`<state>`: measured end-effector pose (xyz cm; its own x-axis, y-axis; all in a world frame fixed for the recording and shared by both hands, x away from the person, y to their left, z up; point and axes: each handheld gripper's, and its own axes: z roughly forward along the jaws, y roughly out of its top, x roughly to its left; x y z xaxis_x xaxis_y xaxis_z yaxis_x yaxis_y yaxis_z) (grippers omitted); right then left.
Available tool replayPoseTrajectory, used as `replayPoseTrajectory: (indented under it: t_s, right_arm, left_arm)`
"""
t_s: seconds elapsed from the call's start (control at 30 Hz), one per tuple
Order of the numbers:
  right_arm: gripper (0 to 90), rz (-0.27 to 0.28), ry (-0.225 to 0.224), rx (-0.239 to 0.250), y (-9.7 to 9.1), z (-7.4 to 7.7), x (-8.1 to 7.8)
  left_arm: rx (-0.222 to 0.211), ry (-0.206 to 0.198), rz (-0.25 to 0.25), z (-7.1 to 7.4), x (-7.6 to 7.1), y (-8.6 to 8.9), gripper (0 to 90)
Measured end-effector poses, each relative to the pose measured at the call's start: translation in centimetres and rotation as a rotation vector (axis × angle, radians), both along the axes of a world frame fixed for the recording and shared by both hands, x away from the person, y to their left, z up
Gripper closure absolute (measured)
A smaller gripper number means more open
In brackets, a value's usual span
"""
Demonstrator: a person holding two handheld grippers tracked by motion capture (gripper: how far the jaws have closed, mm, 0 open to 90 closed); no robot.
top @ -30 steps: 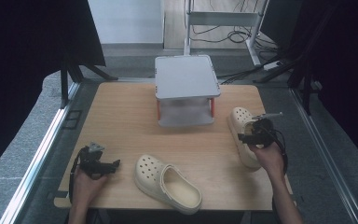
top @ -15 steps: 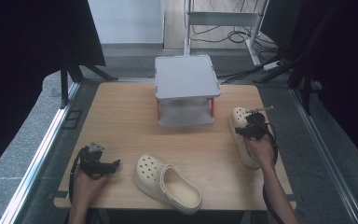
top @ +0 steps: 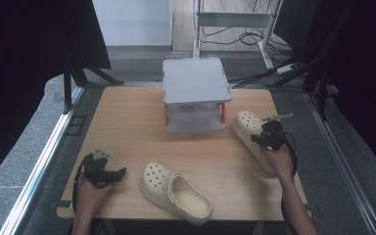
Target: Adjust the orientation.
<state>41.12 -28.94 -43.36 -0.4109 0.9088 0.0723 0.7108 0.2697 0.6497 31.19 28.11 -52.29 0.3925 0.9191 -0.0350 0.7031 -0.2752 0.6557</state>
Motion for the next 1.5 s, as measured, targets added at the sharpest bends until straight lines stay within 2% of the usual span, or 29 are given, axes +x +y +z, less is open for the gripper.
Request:
replayPoseTrajectory:
  t_s: [0.2,0.33,0.4,0.43,0.47,0.5,0.53,0.57,0.63,0.73,0.77,0.9,1.17,1.5]
  right_arm:
    - [76.9,0.070,-0.049,-0.039,1.5,2.2,-2.7]
    - [76.9,0.142,-0.075,-0.017,3.0,3.3,-4.5]
    - [76.9,0.198,-0.092,-0.020,4.7,3.9,-5.6]
    - [76.9,0.198,-0.092,-0.020,4.7,3.9,-5.6]
    - [76.9,0.238,-0.100,-0.021,5.9,4.2,-6.2]
    - [76.9,0.238,-0.100,-0.021,5.9,4.2,-6.2]
    - [76.9,0.280,-0.109,-0.021,7.4,4.4,-6.8]
    - [76.9,0.280,-0.109,-0.021,7.4,4.4,-6.8]
    - [76.9,0.319,-0.115,-0.021,8.7,4.4,-7.2]
    - [76.9,0.382,-0.105,-0.009,10.9,4.2,-7.9]
    - [76.9,0.382,-0.105,-0.009,10.9,4.2,-7.9]
    - [76.8,0.433,-0.090,-0.007,13.3,3.6,-8.2]
    - [76.8,0.507,-0.050,0.001,17.0,1.8,-8.6]
    - [76.7,0.556,0.002,0.005,20.0,-0.4,-8.4]
  left_arm:
    - [0.001,0.000,0.003,0.0,0.0,0.0,0.3]
    - [0.003,0.000,0.003,0.0,0.0,-0.1,0.2]
    - [0.003,0.000,0.004,0.0,0.0,-0.1,0.2]
    - [0.003,0.000,0.004,0.0,0.0,-0.1,0.2]
    - [0.003,0.000,0.004,0.0,0.0,-0.1,0.2]
    - [0.003,-0.001,0.004,0.0,0.0,-0.1,0.2]
    - [0.002,-0.001,0.004,0.0,0.0,-0.1,0.2]
    - [0.002,-0.001,0.004,0.0,0.0,-0.1,0.2]
    - [0.002,-0.001,0.004,0.0,0.0,-0.1,0.2]
    - [0.002,-0.001,0.005,0.0,0.0,-0.1,0.2]
    - [0.002,-0.001,0.005,0.0,0.0,-0.1,0.2]
    - [0.003,0.000,0.004,0.0,0.0,-0.1,0.2]
    - [0.003,0.000,0.004,0.0,0.0,-0.1,0.2]
    - [0.000,-0.001,0.006,0.0,0.0,-0.1,0.2]
